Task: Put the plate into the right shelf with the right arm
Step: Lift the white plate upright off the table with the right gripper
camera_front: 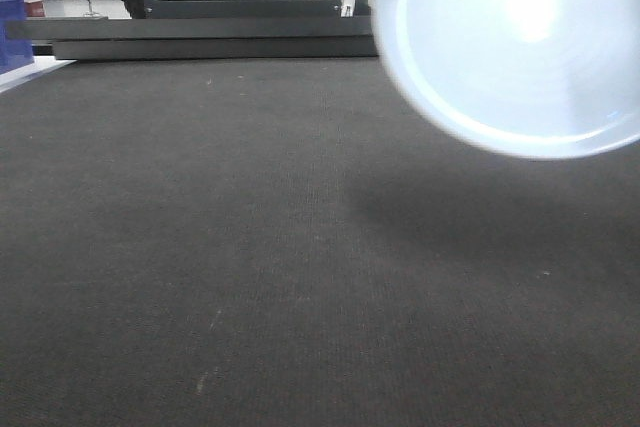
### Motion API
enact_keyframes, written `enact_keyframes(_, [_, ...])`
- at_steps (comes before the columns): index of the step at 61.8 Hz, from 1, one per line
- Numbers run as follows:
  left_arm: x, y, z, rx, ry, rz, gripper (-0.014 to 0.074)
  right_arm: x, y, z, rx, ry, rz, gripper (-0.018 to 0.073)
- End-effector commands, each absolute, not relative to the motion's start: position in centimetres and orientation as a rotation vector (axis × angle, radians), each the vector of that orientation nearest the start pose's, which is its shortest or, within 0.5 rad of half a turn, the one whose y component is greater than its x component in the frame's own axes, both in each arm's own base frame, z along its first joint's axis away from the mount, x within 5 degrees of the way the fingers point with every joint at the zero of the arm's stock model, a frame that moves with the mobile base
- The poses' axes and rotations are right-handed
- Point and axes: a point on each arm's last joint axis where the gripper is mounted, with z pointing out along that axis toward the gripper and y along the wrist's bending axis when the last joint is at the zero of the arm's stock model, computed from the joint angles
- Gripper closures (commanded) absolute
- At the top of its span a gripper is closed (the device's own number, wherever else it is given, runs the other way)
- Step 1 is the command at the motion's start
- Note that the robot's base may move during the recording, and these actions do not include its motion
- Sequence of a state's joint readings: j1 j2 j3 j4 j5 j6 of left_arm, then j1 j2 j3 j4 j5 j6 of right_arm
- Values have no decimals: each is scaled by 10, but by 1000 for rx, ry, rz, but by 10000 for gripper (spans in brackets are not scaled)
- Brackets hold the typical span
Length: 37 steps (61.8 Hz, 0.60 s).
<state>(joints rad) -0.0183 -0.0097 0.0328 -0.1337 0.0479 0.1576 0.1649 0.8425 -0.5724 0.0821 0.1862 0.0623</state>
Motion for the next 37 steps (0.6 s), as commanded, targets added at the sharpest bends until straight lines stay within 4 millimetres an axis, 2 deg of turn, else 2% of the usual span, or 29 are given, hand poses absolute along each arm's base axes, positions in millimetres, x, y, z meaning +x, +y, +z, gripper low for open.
enact_keyframes(1, [56,-1,203,16,1465,-5,724,156,16,321,39,1718,183,494])
enact_keyframes(9, [56,-1,203,16,1465,-5,724,132,6,315,80,1601,148,494])
enact_keyframes(21, [56,-1,203,16,1465,-5,724,99,4,306,79,1493,148,494])
enact_keyframes(37, [56,-1,203,16,1465,-5,724,69,3,312,71,1383,157,494])
